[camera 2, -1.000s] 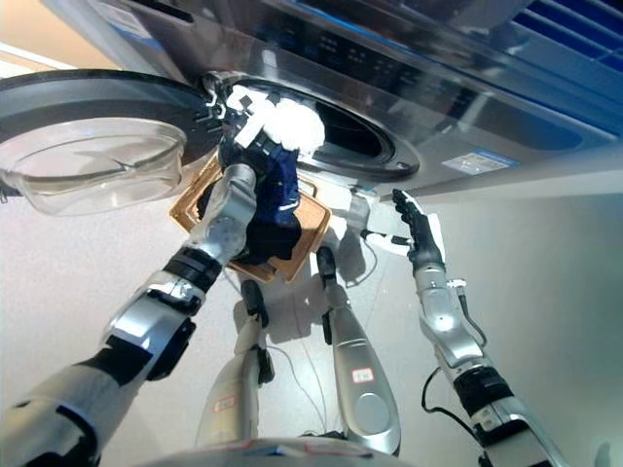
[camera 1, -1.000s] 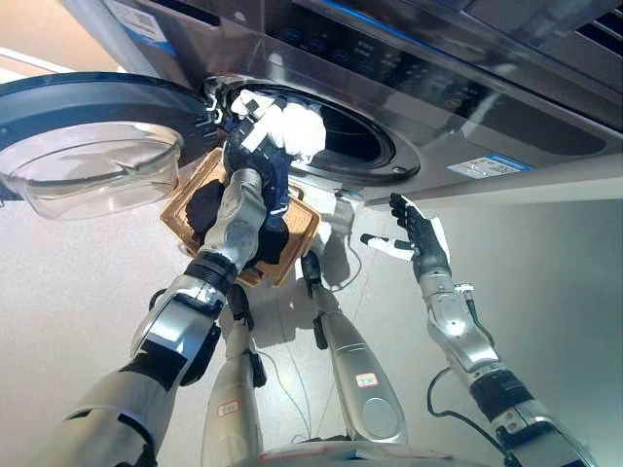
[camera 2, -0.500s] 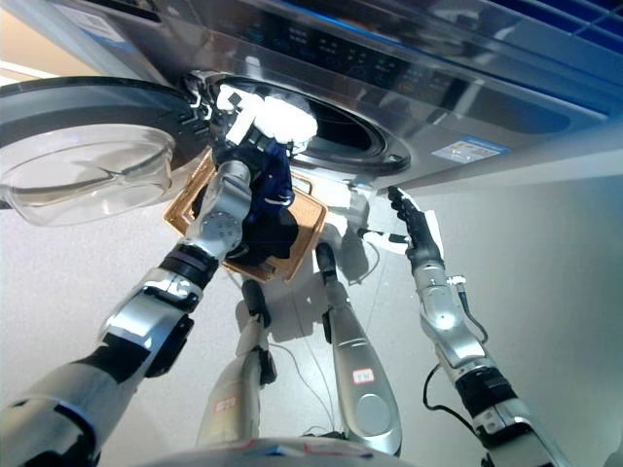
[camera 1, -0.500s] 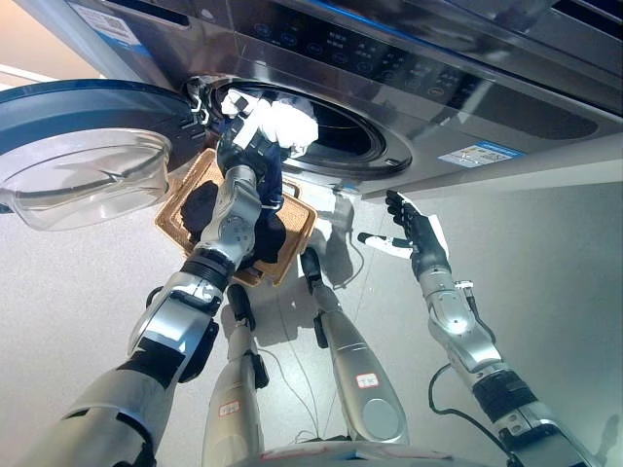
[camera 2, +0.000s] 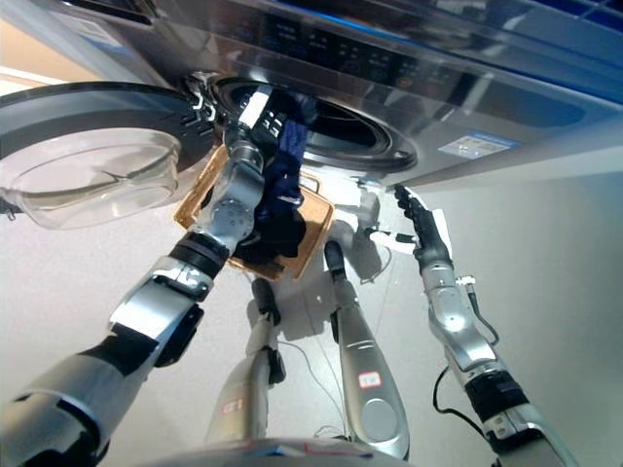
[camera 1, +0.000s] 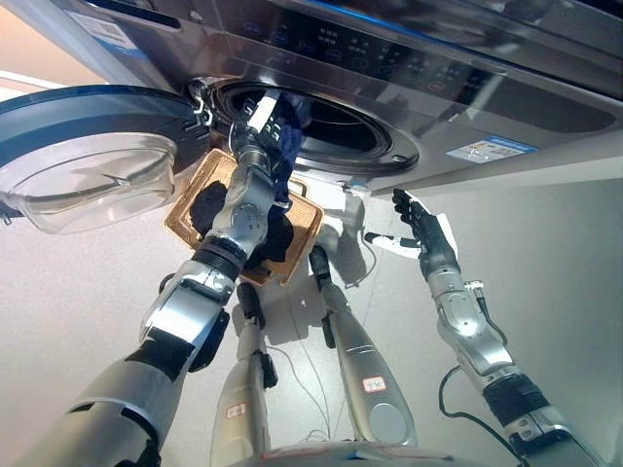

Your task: Put the clothes in the basket into the washing machine.

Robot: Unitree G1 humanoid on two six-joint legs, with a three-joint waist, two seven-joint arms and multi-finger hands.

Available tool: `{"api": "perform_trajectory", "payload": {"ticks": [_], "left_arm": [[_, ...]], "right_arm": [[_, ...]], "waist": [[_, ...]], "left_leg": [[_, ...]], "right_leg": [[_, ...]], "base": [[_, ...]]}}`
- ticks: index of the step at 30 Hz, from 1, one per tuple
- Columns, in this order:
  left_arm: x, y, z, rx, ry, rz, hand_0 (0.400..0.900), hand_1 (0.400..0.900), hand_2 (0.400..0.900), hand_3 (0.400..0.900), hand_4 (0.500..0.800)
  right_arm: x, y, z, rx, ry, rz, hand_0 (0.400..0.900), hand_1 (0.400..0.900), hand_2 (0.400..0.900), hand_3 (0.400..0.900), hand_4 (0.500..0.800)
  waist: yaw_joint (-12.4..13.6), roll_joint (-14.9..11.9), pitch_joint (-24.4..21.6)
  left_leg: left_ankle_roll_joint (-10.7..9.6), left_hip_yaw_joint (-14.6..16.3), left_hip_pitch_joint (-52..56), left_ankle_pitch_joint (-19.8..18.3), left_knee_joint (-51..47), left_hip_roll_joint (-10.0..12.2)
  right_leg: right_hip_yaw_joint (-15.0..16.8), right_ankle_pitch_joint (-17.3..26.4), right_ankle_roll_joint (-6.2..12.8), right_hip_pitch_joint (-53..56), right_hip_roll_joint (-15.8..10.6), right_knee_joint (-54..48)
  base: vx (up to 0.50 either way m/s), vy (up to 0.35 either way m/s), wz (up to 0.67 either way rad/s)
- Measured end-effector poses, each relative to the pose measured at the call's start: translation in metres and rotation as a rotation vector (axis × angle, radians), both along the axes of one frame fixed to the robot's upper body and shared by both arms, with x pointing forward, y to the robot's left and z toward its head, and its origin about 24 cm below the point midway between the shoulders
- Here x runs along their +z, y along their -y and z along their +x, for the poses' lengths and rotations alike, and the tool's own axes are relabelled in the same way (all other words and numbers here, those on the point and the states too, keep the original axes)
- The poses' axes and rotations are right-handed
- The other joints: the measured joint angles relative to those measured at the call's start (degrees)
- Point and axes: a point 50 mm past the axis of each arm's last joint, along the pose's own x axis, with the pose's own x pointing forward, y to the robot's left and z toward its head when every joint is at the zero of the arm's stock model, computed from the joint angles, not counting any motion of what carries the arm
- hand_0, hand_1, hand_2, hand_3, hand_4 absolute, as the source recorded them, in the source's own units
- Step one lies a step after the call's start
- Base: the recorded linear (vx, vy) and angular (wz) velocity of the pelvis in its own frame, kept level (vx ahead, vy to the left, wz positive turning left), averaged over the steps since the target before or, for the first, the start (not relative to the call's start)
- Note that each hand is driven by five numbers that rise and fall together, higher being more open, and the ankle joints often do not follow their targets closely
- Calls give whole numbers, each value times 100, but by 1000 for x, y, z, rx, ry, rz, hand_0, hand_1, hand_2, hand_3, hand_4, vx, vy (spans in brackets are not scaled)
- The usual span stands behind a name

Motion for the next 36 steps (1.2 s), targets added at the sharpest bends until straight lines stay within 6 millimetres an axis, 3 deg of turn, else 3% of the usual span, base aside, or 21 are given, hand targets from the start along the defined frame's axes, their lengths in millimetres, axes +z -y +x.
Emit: {"api": "perform_trajectory", "payload": {"ticks": [12,16,21,25,31,36], "left_arm": [[1,3,0,-4,5,26,900,900,900,900,800],[-10,6,-3,-10,-15,49,900,900,900,900,800],[-52,0,-19,-20,-63,87,900,900,900,900,800],[-83,-13,-32,-6,-114,135,900,900,900,900,800],[-119,-32,-51,14,-176,227,900,900,900,900,800],[-133,-37,-60,12,-203,309,900,900,900,900,800]], "right_arm": [[1,1,0,-4,1,-5,900,900,900,900,800],[0,2,0,-8,0,-6,900,900,900,900,800],[2,2,2,-25,9,-5,900,900,900,900,800],[3,2,4,-34,14,-3,900,900,900,900,800],[-2,6,7,-52,-7,-4,900,900,900,900,800],[-3,6,8,-52,-15,-4,900,900,900,900,800]], "waist": [[12,0,0],[13,0,0],[50,1,0],[251,31,-26],[490,46,-47],[650,44,-48]], "left_leg": [[-7,-51,-16,5,0,10],[-16,-138,133,7,0,26],[-49,-376,414,-17,0,67],[-54,-510,627,-41,-1,99],[-96,-710,966,-33,1,130],[-94,-885,1235,-41,0,114]], "right_leg": [[-68,0,0,6,-1,4],[-138,-2,-1,180,0,-7],[-303,-5,-3,601,2,-171],[-433,-74,-29,906,4,-190],[-613,-70,-78,1395,8,-316],[-803,-72,-70,1856,-31,-515]], "base": [[-2,-3,5],[-3,-1,16],[5,14,19],[30,37,18],[31,37,19],[32,34,15]]}}
